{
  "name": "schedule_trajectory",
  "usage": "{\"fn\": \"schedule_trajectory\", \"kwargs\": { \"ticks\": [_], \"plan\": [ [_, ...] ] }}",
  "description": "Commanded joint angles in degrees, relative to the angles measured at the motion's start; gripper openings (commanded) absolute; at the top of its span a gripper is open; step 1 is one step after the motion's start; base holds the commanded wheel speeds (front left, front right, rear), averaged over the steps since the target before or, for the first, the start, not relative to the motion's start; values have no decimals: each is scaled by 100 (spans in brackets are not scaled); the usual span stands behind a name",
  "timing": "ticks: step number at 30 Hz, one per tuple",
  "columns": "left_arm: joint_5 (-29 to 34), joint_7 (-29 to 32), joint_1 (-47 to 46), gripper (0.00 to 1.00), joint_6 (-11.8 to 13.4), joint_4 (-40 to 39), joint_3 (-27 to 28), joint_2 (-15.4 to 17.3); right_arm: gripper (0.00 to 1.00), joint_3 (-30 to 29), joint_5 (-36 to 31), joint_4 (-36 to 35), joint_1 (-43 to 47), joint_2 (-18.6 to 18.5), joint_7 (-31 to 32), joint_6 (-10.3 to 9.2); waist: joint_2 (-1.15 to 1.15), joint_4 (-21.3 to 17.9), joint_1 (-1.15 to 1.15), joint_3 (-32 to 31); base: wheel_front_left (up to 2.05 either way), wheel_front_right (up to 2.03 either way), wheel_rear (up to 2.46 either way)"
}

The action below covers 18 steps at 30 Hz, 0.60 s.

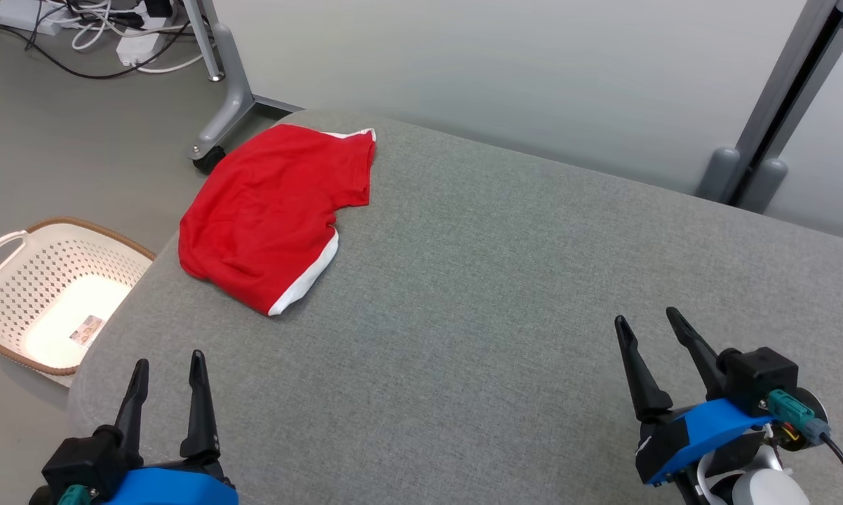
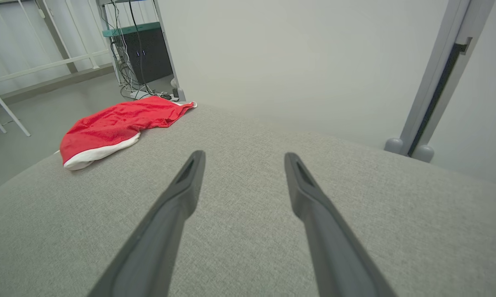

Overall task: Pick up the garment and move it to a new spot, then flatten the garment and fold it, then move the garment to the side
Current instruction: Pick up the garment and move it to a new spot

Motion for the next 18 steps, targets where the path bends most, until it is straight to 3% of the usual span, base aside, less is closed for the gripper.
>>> {"fn": "schedule_trajectory", "kwargs": {
  "ticks": [1,8,14,18],
  "plan": [
    [-8,30,-22,100,28,-24,37,56,100,-10,29,6,-66,-29,-30,3,0,-21,0,22,0,0,0],
    [-273,327,-705,100,49,103,346,206,100,-154,-79,-284,-158,-35,-9,3,0,-203,0,426,0,0,0],
    [-383,943,-1791,100,-131,577,536,703,100,-44,-189,-643,-449,-111,-22,3,0,-652,0,1148,0,0,0],
    [-433,1375,-2456,100,-102,1007,732,1097,100,100,-232,-911,-732,-182,-4,3,0,-1060,0,1796,0,0,0]
  ]
}}
